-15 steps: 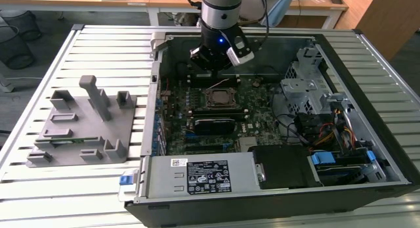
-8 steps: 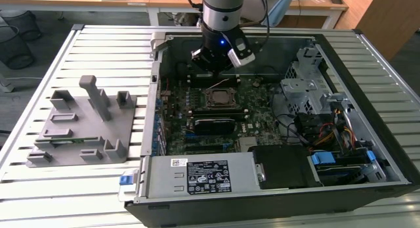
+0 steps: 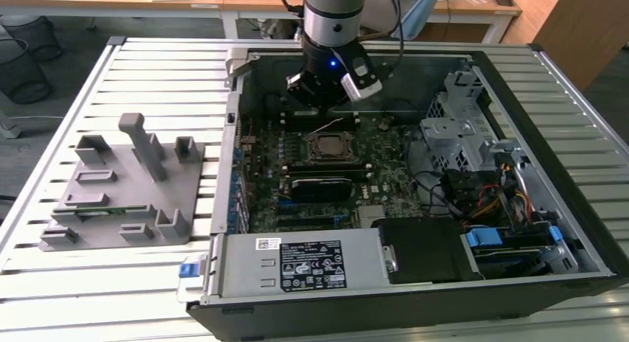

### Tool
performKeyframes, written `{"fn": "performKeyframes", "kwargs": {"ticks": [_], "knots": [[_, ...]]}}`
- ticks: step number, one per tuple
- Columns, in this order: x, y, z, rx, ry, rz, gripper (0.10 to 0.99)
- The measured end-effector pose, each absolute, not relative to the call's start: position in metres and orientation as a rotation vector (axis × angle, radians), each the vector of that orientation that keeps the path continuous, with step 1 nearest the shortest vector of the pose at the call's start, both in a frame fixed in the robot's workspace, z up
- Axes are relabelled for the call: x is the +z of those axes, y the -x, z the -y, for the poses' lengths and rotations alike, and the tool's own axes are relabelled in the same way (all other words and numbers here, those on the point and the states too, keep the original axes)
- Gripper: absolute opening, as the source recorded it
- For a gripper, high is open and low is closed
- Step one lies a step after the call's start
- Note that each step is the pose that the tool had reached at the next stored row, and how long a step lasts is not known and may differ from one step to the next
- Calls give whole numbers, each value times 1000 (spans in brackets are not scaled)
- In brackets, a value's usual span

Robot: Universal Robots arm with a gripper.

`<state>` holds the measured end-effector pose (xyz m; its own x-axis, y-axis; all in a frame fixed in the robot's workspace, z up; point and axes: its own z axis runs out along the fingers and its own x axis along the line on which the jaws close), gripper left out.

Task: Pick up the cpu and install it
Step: 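Install the first cpu locking lever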

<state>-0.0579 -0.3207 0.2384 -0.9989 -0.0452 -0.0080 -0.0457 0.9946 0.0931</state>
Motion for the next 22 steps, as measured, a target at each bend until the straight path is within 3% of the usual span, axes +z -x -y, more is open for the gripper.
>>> {"fn": "performKeyframes", "kwargs": {"ticks": [22], "knots": [[231, 49, 315, 147, 124, -3132, 106]]}}
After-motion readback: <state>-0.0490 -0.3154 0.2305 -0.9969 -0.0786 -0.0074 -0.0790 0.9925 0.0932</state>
